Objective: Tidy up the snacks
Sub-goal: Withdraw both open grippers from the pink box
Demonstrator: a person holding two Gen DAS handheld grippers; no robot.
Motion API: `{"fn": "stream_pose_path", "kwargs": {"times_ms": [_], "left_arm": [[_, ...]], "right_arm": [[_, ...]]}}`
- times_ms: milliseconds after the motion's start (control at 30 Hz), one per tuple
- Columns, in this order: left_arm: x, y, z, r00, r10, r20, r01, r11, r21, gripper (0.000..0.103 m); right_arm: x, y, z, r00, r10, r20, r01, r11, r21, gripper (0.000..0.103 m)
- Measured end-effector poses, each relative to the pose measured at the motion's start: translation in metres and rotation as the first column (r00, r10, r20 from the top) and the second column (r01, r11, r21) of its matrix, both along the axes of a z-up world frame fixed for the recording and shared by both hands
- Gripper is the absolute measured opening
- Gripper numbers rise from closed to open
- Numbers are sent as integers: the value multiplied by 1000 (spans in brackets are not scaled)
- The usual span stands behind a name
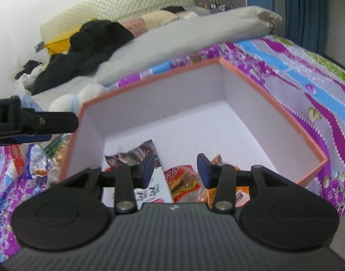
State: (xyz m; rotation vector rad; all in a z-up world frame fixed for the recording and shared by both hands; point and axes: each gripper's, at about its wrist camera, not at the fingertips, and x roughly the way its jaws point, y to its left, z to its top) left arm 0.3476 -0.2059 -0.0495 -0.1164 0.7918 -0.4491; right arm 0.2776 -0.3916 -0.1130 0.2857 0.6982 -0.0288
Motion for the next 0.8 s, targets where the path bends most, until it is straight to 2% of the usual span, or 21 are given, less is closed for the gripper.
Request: {"fn": "stream_pose_path", "kwargs": {"times_ms": [267,500,633,800], "left_arm": [[-53,32,46,996,27,90,-24,999,-37,85],[-107,76,76,986,62,157,-53,997,-62,85],[-134,105,88,980,89,178,-75,994,-82,85],[-169,135,95,974,114,195,-103,992,-68,85]], "right_arm": [[-38,20,44,993,19,114,-19,1000,-2,45],[-74,47,72,982,43,186,-42,999,-8,45],[-92,67,86,974,63,216,-62,998,-13,45],[-115,91,101,965,104,241,-102,995,-20,45]]}}
